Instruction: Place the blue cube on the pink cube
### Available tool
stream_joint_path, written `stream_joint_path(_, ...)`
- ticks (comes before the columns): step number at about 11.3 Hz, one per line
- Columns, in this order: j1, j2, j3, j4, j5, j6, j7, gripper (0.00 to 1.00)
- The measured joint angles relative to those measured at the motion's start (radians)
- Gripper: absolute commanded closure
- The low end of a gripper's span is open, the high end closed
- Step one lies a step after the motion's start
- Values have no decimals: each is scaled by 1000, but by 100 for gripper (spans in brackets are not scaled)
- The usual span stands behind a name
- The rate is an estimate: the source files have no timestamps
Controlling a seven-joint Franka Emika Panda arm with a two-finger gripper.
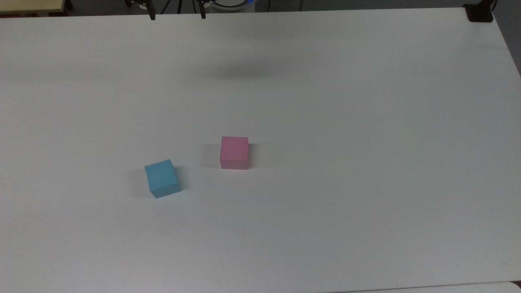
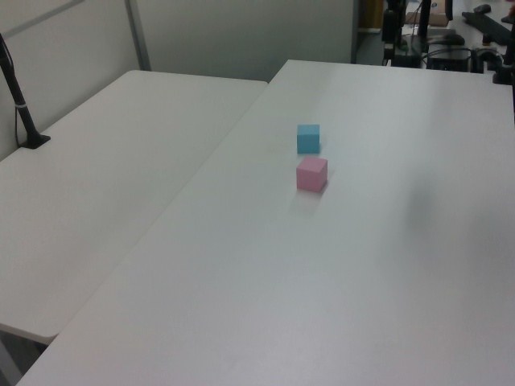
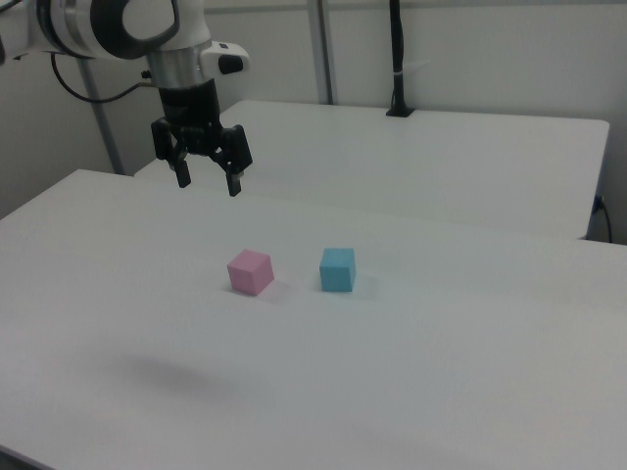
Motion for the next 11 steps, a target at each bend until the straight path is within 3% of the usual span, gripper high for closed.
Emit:
stream_joint_path(4,-3,3,-2,0,-15,0,-17,0)
stream_joint_path(6,-6,31,-6,-2,-61,9,-119,0)
stream_joint_path(8,-22,92,-9,-2,-117,106,-188,0)
stream_joint_path(11,-46,160,-47,-2,-122,254,-184,0)
